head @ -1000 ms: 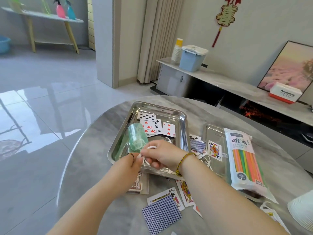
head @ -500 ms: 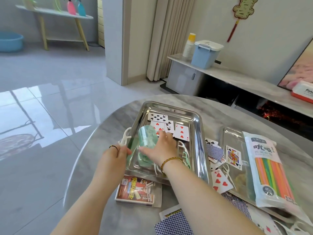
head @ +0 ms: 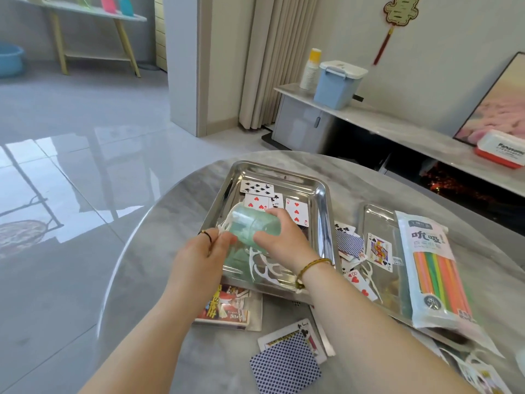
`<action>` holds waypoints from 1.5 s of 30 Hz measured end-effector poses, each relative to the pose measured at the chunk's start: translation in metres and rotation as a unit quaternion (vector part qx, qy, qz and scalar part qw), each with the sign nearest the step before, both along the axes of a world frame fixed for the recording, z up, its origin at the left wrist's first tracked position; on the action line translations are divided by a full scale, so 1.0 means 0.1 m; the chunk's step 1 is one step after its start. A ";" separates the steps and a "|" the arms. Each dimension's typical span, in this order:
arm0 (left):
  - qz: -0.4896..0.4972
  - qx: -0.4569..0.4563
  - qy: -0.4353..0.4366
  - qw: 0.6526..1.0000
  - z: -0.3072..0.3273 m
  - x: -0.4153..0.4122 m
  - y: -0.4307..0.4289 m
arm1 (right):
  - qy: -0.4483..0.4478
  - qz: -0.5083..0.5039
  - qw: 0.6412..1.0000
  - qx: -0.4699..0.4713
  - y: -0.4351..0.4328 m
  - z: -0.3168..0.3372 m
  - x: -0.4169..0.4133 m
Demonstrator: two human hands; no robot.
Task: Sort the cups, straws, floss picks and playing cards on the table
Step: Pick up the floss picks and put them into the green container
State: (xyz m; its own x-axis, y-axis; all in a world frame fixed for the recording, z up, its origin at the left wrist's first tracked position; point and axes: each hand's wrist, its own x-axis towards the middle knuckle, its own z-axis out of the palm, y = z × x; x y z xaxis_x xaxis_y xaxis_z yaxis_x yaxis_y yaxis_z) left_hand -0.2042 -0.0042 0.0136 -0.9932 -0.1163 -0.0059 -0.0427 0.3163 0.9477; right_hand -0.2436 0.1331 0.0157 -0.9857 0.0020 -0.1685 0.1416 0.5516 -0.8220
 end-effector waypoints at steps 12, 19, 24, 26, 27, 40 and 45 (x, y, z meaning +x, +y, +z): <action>-0.142 0.067 -0.105 0.982 0.02 0.44 0.46 | -0.052 0.081 0.993 0.067 0.59 0.59 1.02; -0.184 0.226 -0.189 0.938 0.03 0.60 0.51 | -0.024 0.053 0.997 0.057 0.57 0.59 1.14; -0.225 0.218 -0.199 0.929 0.01 0.58 0.55 | -0.042 0.031 0.995 0.084 0.53 0.56 1.07; -0.256 0.211 -0.198 0.922 0.00 0.56 0.53 | -0.043 0.019 0.994 0.099 0.48 0.56 1.02; -0.285 0.170 -0.186 0.925 0.01 0.57 0.51 | -0.042 0.014 0.993 0.111 0.46 0.56 1.01; -0.359 0.090 -0.122 0.921 0.03 0.58 0.45 | -0.043 0.049 0.990 0.128 0.51 0.52 1.01; -0.384 0.081 -0.150 0.907 0.02 0.59 0.39 | 0.018 0.078 0.993 0.083 0.66 0.76 1.06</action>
